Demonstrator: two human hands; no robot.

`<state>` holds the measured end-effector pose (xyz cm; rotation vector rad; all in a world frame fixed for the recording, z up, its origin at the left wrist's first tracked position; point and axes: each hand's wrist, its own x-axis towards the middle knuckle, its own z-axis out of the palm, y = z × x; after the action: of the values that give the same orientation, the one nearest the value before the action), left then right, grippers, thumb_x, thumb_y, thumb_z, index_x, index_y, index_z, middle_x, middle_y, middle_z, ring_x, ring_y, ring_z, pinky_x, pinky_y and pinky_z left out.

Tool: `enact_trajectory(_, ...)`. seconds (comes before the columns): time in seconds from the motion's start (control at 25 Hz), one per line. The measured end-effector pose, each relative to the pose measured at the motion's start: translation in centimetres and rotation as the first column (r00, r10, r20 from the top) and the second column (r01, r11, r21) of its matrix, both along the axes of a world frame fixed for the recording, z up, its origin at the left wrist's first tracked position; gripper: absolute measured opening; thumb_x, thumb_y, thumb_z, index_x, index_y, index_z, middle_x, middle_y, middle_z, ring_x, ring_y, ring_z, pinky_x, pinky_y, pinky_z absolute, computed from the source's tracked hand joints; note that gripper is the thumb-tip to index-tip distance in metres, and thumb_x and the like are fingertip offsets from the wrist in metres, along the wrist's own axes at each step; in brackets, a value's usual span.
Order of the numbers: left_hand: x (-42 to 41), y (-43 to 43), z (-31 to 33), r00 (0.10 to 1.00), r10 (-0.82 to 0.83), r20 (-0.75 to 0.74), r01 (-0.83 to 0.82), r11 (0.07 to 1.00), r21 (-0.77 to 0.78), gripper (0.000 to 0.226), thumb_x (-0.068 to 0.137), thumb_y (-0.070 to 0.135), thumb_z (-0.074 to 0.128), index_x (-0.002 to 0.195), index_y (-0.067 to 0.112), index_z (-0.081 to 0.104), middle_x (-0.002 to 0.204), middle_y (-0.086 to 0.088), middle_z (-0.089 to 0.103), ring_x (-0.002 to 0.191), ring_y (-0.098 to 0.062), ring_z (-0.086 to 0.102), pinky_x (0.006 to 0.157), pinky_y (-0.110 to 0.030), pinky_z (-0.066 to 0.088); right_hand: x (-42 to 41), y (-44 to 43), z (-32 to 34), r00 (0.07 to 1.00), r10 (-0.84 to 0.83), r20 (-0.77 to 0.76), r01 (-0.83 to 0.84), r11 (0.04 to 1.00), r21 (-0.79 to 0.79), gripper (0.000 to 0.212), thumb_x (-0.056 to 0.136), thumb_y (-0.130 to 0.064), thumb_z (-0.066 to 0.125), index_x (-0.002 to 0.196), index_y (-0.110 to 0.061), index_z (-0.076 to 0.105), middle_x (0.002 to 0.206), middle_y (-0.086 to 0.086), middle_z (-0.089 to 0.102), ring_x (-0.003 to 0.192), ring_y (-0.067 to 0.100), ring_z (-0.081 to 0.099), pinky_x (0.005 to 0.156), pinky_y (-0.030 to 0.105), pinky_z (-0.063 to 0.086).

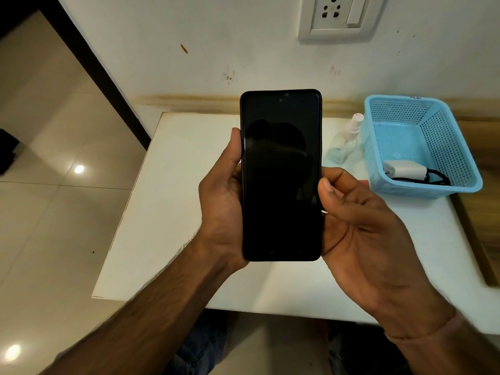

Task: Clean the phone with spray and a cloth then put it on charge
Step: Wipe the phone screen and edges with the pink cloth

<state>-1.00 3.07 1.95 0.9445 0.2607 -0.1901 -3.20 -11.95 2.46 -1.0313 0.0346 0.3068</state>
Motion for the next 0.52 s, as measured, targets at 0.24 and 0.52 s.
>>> enact_trajectory(0.24,0.6,0.0,-0.9,0.998,-0.055,0.014,0.055,0.998,-0.021,0.055,0.086,0.064,0.051,0.098,0.018,0.079,0.091,-0.008,0.076,0.081,-0.025,0.074,0.067,-0.035,0.059,0.7,0.3,-0.8,0.999,-0.052,-0.004,0.051,0.996,-0.076,0.028,0.091,-0.022,0.052,0.115,-0.012,0.062,0.114,0.006,0.07,0.107,0.023,0.067,0.082,0.034,0.056)
enact_trajectory(0.52,1.7,-0.1,-2.5,0.998,-0.068,-0.006,0.068,0.997,-0.03,0.06,0.097,0.063,0.039,0.104,0.02,0.08,0.103,-0.01,0.077,0.091,-0.028,0.074,0.076,-0.038,0.059,1.8,0.9,-1.7,0.995,-0.086,-0.054,0.08,0.991,-0.105,0.023,0.1,-0.013,0.044,0.116,-0.009,0.061,0.111,0.008,0.07,0.103,0.028,0.067,0.08,0.04,0.056)
